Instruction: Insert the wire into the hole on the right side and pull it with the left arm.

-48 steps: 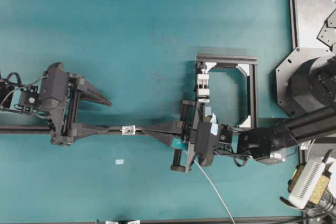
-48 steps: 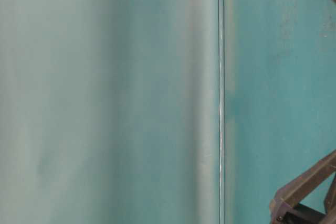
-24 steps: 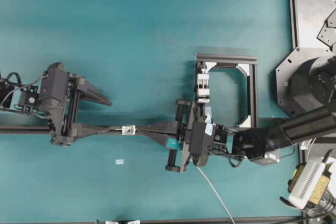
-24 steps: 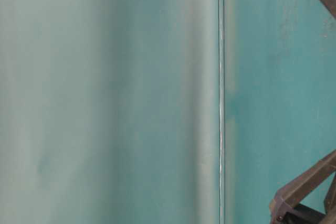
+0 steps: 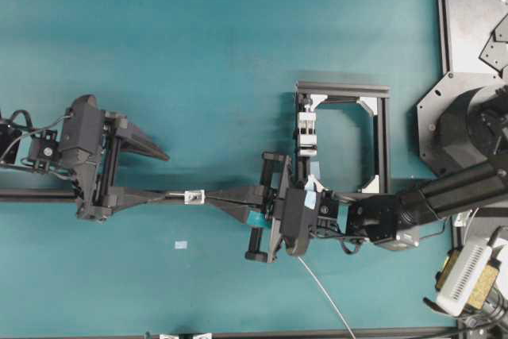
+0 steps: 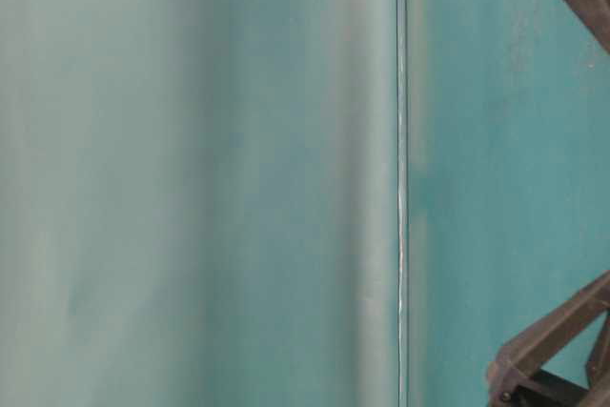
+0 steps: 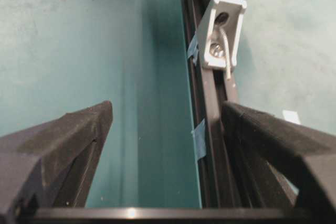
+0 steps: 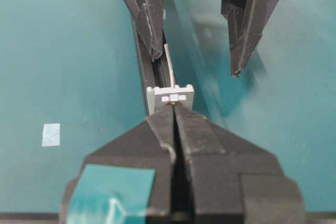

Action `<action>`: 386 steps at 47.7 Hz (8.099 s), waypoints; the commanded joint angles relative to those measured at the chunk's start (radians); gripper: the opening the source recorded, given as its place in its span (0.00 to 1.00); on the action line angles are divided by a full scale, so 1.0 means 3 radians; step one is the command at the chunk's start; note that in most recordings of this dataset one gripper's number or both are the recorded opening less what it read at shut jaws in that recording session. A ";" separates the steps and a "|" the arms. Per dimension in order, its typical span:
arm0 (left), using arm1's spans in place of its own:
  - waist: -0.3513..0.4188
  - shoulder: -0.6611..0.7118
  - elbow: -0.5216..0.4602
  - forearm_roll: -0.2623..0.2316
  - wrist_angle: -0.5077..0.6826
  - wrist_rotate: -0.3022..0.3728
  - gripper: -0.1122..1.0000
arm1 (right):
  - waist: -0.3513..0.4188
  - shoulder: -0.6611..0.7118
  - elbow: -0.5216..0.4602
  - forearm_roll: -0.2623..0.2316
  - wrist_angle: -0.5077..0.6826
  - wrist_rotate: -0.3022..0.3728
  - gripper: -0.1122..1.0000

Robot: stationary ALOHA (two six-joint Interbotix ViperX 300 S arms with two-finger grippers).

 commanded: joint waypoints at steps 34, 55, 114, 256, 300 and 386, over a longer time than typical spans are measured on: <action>-0.0036 -0.0307 -0.0312 0.0005 0.0701 -0.0322 0.60 | -0.0041 -0.0041 -0.0072 -0.0010 0.0010 0.0000 0.10; -0.0077 -0.0312 -0.0394 0.0020 0.0798 -0.0297 0.19 | -0.0046 -0.0041 -0.0072 -0.0010 0.0015 0.0000 0.10; -0.0179 -0.0317 -0.0542 0.0036 0.1053 -0.0220 0.01 | -0.0102 -0.0077 -0.0087 -0.0005 0.0230 0.0015 0.20; -0.0215 -0.1805 0.0997 0.0051 0.1703 -0.0230 0.02 | 0.0000 -0.0736 0.0399 -0.0015 0.0501 0.0000 0.86; 0.0266 -0.2112 0.1007 0.0046 0.1616 0.0097 0.89 | -0.0077 -0.1089 0.0583 -0.0015 0.0486 -0.0271 0.86; 0.0747 -0.2301 0.1058 0.0051 0.1396 0.0557 0.88 | -0.0465 -0.1335 0.0823 -0.0036 0.0506 -0.0532 0.86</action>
